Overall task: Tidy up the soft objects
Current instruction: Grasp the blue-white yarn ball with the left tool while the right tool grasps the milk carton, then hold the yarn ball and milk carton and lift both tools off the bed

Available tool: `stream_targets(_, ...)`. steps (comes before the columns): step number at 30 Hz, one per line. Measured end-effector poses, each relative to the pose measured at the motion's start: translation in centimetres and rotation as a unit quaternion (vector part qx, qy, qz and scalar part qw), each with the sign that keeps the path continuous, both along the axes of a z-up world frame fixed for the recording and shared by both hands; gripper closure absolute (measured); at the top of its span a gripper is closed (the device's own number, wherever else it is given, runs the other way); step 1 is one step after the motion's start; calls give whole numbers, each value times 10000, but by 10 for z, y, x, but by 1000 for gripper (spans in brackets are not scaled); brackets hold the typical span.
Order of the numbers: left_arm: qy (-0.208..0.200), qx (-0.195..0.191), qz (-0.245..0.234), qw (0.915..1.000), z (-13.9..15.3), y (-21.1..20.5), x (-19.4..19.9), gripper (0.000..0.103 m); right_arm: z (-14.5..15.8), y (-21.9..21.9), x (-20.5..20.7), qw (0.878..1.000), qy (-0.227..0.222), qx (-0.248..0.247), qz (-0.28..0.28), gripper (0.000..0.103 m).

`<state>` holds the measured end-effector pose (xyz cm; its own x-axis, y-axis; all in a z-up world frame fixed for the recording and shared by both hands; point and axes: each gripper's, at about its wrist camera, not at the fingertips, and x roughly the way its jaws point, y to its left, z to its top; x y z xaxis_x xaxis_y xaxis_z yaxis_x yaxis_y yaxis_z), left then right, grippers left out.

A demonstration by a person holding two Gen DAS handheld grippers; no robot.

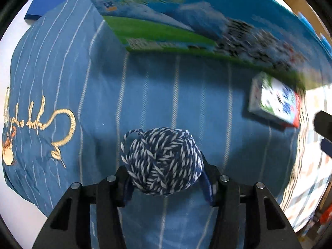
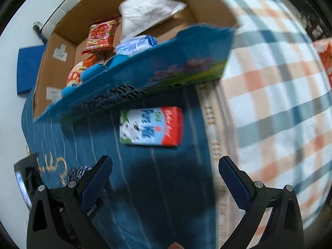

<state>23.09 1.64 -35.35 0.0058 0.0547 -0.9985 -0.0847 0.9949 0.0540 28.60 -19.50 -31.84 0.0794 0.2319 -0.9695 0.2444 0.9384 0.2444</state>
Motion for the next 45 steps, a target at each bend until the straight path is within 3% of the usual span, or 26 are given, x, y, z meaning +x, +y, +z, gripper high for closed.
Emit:
stream_targets(6, 59, -42, 81, 9999, -6, 17, 6, 53, -37, 22, 23, 9991, 141, -334, -226, 0)
stream_targets(12, 136, -72, 48, 9999, -21, 33, 7, 53, -61, 42, 37, 9984, 392, -298, -272, 0)
stream_targets(14, 155, -87, 61, 9998, -25, 30, -4, 53, -62, 47, 40, 9978, 367, -439, -335, 0)
stream_targets(16, 168, -100, 63, 9998, -32, 32, 0, 53, -63, 52, 43, 9971, 378, -556, -353, 7)
stream_targets(21, 154, -91, 10, 9998, -29, 31, 9, 53, -63, 62, 43, 9972, 363, -647, -121, 8)
stream_targets(27, 178, -139, -32, 9997, -20, 25, -6, 53, -64, 62, 17, 9946, 632, -698, 432, 8)
stream_targets(35, 517, -350, -191, 9979, -35, 5, -46, 52, -64, 48, -36, 9886, 1102, -724, 730, 8)
stream_targets(38, 483, -397, -169, 9979, -38, 4, -47, 40, -66, 50, -33, 9886, 1203, -627, 648, 8)
stream_targets(39, 510, -510, -143, 9973, -39, 5, -46, 32, -67, 49, -29, 9886, 1251, -589, 602, 7)
stream_targets(41, 600, -827, -72, 9947, -41, 8, -42, 28, -71, 49, -23, 9876, 1391, -483, 552, 7)
stream_targets(45, 819, -1108, 35, 9905, -49, 16, -30, 10, -73, 41, -15, 9860, 1526, -402, 533, 7)
